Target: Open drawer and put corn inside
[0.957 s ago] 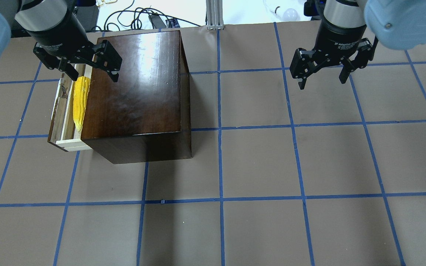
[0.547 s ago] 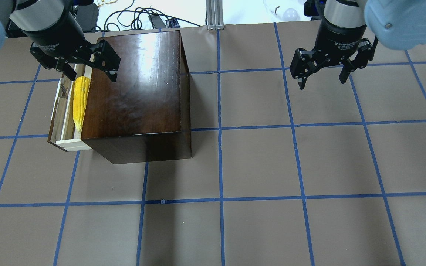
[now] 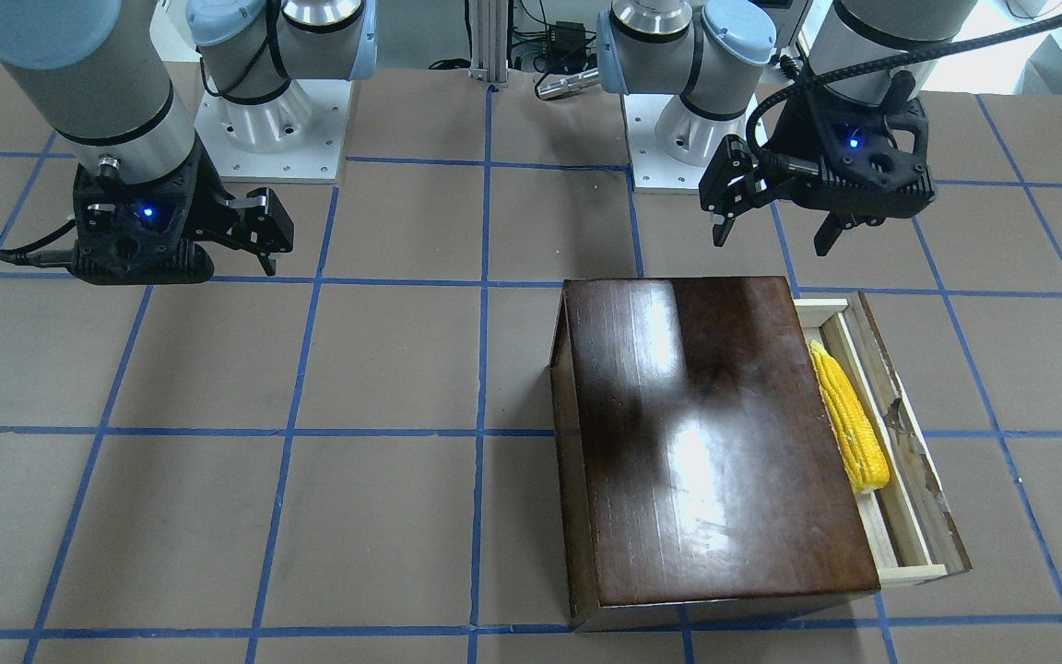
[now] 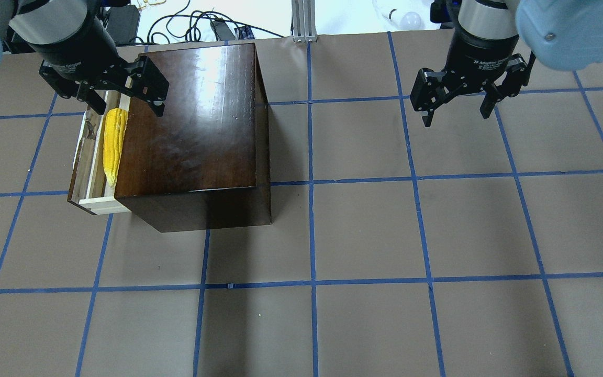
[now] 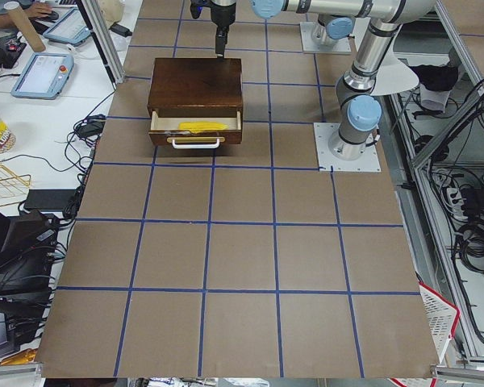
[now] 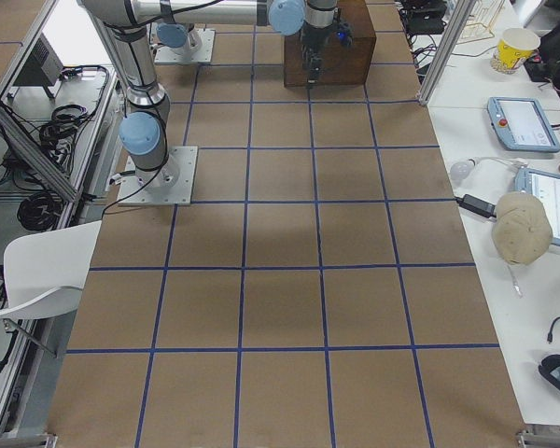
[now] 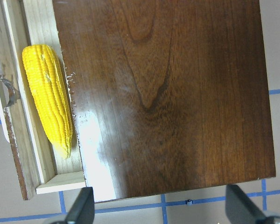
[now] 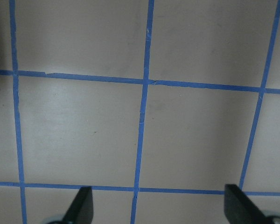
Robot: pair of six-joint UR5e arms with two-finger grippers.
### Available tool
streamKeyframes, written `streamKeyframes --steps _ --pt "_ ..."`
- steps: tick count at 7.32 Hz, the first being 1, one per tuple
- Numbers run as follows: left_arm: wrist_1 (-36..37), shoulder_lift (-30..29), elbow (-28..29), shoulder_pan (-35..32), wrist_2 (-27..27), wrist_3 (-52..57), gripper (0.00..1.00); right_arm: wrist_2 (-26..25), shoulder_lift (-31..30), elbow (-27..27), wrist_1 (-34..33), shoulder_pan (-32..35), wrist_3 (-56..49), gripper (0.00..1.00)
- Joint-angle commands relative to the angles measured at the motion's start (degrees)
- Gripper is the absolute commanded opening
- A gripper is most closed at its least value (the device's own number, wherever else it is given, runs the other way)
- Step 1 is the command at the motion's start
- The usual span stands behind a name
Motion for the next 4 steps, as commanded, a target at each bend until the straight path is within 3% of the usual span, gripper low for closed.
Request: streamKeyframes --steps 1,4 --pt "-0.13 0.31 -0.19 0.14 0.0 0.0 1.0 0.0 -0.04 0.0 0.0 0.0 0.0 1.0" --pt "-0.05 0.49 -0.46 0.14 0.0 0.0 1.0 0.0 0.05 0.0 0.0 0.0 0.0 1.0"
